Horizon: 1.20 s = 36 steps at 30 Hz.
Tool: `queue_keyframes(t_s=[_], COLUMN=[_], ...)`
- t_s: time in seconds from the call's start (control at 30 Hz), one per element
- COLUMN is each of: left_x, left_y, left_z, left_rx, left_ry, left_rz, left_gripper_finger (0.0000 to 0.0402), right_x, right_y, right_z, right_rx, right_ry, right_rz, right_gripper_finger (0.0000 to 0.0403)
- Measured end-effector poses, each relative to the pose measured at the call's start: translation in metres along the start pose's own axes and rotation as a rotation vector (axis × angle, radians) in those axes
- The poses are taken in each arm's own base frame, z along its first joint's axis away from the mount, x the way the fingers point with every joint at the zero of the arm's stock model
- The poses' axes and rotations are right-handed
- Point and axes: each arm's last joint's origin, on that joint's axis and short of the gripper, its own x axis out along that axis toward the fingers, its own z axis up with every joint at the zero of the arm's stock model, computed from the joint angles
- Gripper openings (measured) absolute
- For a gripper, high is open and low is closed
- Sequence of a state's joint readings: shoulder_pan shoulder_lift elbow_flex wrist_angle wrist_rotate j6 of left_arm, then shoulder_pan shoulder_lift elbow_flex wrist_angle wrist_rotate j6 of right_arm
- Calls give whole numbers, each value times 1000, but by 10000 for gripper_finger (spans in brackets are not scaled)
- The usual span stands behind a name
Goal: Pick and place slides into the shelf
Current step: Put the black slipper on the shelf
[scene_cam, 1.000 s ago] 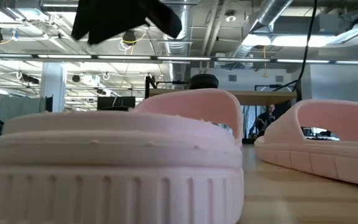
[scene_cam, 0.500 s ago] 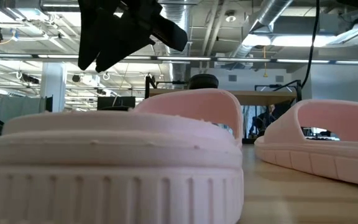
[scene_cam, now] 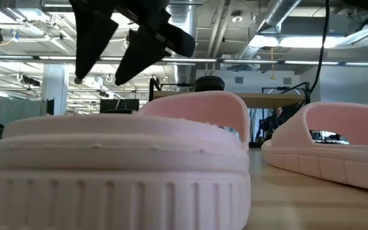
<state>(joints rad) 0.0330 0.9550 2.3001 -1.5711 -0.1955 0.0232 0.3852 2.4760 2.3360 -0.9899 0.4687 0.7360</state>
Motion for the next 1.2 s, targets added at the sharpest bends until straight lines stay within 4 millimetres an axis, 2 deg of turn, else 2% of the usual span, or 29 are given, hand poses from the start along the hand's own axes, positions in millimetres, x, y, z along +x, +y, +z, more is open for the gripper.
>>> queue_keyframes(t_s=[0.27,0.97,1.2], left_x=[0,0,0], left_y=[0,0,0], left_z=[0,0,0], left_rx=[-5,15,16], left_ry=[0,0,0], left_rz=[0,1,3], left_gripper_finger=[153,153,153], right_x=[4,9,35], right_y=[-11,-20,-11], right_z=[2,4,-8], right_rx=[-27,-99,-93], right_ry=[39,97,145], right_rz=[-50,-55,-4], right_gripper_finger=[214,170,162])
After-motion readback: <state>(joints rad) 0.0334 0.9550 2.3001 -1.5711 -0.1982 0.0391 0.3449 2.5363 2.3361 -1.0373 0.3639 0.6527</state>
